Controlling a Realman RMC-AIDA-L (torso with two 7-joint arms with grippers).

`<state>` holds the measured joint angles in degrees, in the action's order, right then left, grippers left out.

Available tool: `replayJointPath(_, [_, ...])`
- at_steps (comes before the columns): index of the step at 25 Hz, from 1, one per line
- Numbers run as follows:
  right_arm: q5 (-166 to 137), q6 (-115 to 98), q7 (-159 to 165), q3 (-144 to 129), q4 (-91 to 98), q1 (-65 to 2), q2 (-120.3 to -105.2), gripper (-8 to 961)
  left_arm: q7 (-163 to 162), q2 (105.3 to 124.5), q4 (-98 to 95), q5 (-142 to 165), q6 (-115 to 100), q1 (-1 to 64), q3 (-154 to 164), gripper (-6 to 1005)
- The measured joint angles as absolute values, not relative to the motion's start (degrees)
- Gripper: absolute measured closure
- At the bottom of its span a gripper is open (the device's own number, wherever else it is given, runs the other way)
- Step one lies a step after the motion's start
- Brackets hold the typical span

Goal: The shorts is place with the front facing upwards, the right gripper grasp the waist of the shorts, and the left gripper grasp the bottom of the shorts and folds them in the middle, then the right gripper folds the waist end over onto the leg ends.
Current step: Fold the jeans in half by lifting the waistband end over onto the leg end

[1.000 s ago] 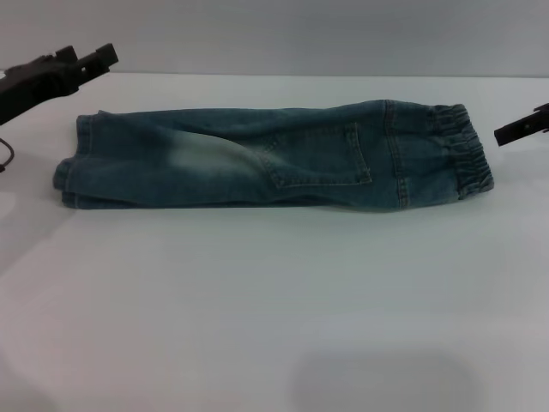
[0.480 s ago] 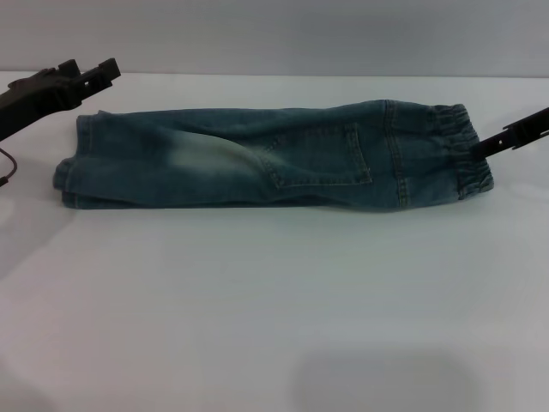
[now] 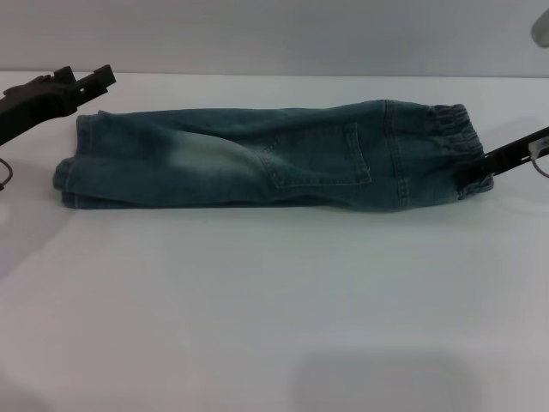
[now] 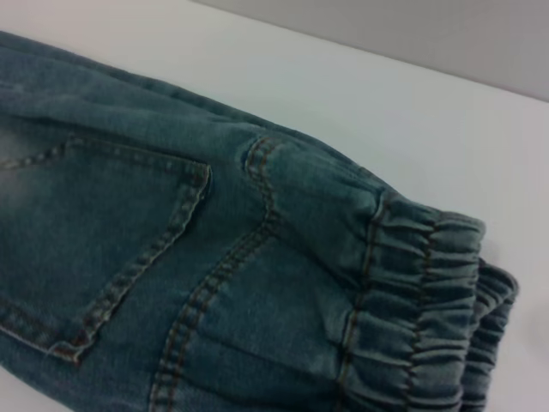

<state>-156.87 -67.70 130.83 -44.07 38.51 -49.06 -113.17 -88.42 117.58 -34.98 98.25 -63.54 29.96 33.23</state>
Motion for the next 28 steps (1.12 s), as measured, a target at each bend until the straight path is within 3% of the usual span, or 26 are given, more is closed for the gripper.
replayJointPath(24, [-156.4,-65.6,128.8,-45.5,41.2,-49.0,-116.75,312,-88.7,117.67,-34.9,97.0,-64.7,27.8,33.2,187])
replayJointPath(28, [-156.3,-65.2,127.9,-45.5,41.0,-49.1,-116.97,370,-88.9,117.67,-34.9,96.9,-64.9,27.6,33.2,187])
